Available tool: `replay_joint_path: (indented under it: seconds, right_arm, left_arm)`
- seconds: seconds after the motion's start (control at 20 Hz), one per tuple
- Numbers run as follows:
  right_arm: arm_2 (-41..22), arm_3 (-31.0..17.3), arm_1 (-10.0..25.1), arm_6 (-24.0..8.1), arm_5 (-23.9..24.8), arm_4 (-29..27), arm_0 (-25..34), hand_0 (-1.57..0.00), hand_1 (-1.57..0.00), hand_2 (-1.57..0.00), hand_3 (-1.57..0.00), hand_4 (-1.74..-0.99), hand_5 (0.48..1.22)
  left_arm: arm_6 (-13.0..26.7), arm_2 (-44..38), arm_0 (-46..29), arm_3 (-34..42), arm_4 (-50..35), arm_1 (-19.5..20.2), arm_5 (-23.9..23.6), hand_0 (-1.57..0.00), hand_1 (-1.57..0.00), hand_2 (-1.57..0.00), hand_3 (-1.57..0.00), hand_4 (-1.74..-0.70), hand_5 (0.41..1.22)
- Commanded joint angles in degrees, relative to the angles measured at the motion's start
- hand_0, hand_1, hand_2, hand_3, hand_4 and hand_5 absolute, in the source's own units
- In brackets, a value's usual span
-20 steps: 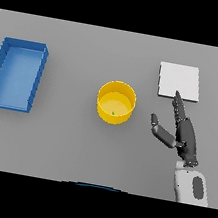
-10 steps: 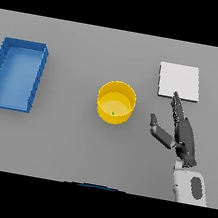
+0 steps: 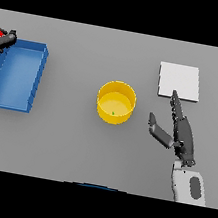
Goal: Pick up the red beaker and tilt it to pour out 1 green nut into yellow bowl. Pick up the yellow bowl and place it on the metallic measuring scale.
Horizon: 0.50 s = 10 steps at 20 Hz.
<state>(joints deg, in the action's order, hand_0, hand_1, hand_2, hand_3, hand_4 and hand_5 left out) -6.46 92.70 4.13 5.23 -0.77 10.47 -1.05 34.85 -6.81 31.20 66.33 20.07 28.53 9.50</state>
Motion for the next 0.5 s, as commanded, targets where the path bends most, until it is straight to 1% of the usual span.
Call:
replay_joint_path:
  seconds: [0.0,0.05,0.1,0.2,0.3,0.45]
  right_arm:
    - [0.5,-0.9,0.4,-0.1,0.0,-0.1,0.0,0.0,0.0,0.0,0.0,-1.32,0.726]
    - [0.9,-1.2,0.6,-0.9,0.1,-0.2,0.9,0.0,0.0,0.0,0.0,-1.321,0.725]
    - [0.7,-0.8,0.6,0.0,-0.2,-0.4,0.3,0.0,0.0,0.0,0.0,-1.318,0.725]
    - [0.4,-0.3,0.6,0.5,-0.4,-0.4,-0.4,0.0,0.0,0.0,0.0,-1.315,0.724]
    - [0.6,-0.2,0.9,0.0,-0.3,-0.2,-0.1,0.0,0.0,0.0,0.0,-1.308,0.717]
    - [0.5,-0.5,1.1,-0.6,0.2,0.6,0.1,0.0,0.0,0.0,0.0,-1.3,0.717]
  left_arm:
    - [0.0,0.0,-0.7,1.7,-0.9,0.4,1.6,-0.79,-0.66,-0.6,-0.37,-0.88,0.701]
    - [0.0,0.5,-0.8,2.4,-1.0,0.6,2.9,-0.63,-0.53,-0.48,-0.3,-0.85,0.688]
    - [0.0,0.7,-1.3,3.0,-1.1,0.9,3.9,-0.5,-0.42,-0.38,-0.24,-0.83,0.678]
    - [0.1,1.2,-0.9,1.5,0.6,1.2,4.9,-0.32,-0.27,-0.24,-0.15,-0.79,0.659]
    - [0.1,1.3,-0.5,0.9,1.3,1.4,5.7,-0.21,-0.17,-0.16,-0.1,-0.78,0.655]
    - [0.1,2.4,-0.7,1.1,3.1,1.5,5.9,-0.1,-0.09,-0.08,-0.05,-0.75,0.655]
